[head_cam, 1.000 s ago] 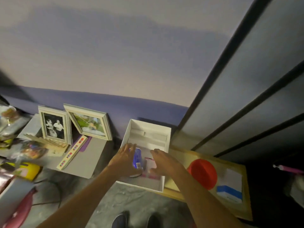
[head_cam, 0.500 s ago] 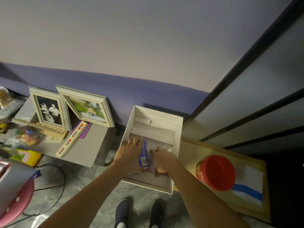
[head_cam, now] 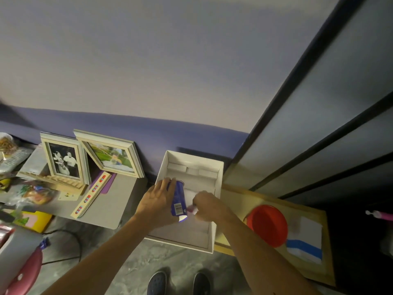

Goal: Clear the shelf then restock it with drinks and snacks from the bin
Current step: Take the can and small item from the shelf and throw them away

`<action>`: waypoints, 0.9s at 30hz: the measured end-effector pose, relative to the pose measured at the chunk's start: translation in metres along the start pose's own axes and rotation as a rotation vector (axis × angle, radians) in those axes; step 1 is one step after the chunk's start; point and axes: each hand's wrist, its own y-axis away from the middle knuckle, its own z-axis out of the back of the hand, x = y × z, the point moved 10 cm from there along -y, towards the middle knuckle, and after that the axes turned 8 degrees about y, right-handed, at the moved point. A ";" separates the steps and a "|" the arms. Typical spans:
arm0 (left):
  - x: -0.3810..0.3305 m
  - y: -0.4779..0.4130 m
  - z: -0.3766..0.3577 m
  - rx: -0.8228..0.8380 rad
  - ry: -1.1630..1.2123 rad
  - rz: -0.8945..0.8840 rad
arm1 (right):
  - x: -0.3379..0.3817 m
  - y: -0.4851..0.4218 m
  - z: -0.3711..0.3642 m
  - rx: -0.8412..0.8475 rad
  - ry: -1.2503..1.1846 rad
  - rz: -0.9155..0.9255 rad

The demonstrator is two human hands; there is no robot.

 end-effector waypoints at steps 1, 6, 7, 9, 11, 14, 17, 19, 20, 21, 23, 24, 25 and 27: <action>-0.010 0.004 0.025 -0.045 0.001 0.000 | -0.004 0.015 0.026 -0.074 -0.044 -0.012; -0.011 0.010 0.078 -0.062 0.100 0.078 | -0.016 0.053 0.094 -0.342 -0.144 -0.033; -0.011 0.012 0.088 -0.068 0.137 0.095 | -0.020 0.059 0.103 -0.376 -0.165 -0.060; -0.022 0.017 0.121 -0.121 0.190 0.094 | -0.029 0.084 0.131 -0.452 -0.243 -0.107; -0.036 0.023 0.158 -0.171 0.215 0.077 | -0.032 0.111 0.160 -0.535 -0.284 -0.108; -0.059 0.027 0.198 -0.214 0.221 0.018 | -0.036 0.152 0.199 -0.657 -0.314 -0.110; -0.089 0.030 0.226 -0.241 0.238 -0.077 | -0.038 0.199 0.228 -0.771 -0.326 -0.134; -0.114 0.033 0.241 -0.242 0.256 -0.145 | -0.040 0.231 0.237 -0.834 -0.336 -0.173; -0.125 0.035 0.246 -0.245 0.265 -0.179 | -0.043 0.247 0.237 -0.856 -0.353 -0.206; -0.138 0.039 0.251 -0.246 0.273 -0.216 | -0.045 0.264 0.236 -0.886 -0.369 -0.233; -0.166 0.044 0.256 -0.236 0.285 -0.293 | -0.051 0.304 0.230 -0.972 -0.376 -0.309; -0.182 0.047 0.256 -0.221 0.292 -0.331 | -0.055 0.324 0.225 -1.003 -0.382 -0.348; -0.198 0.050 0.255 -0.202 0.298 -0.368 | -0.058 0.345 0.217 -1.029 -0.397 -0.378; -0.234 0.058 0.250 -0.161 0.308 -0.438 | -0.069 0.385 0.194 -1.059 -0.459 -0.449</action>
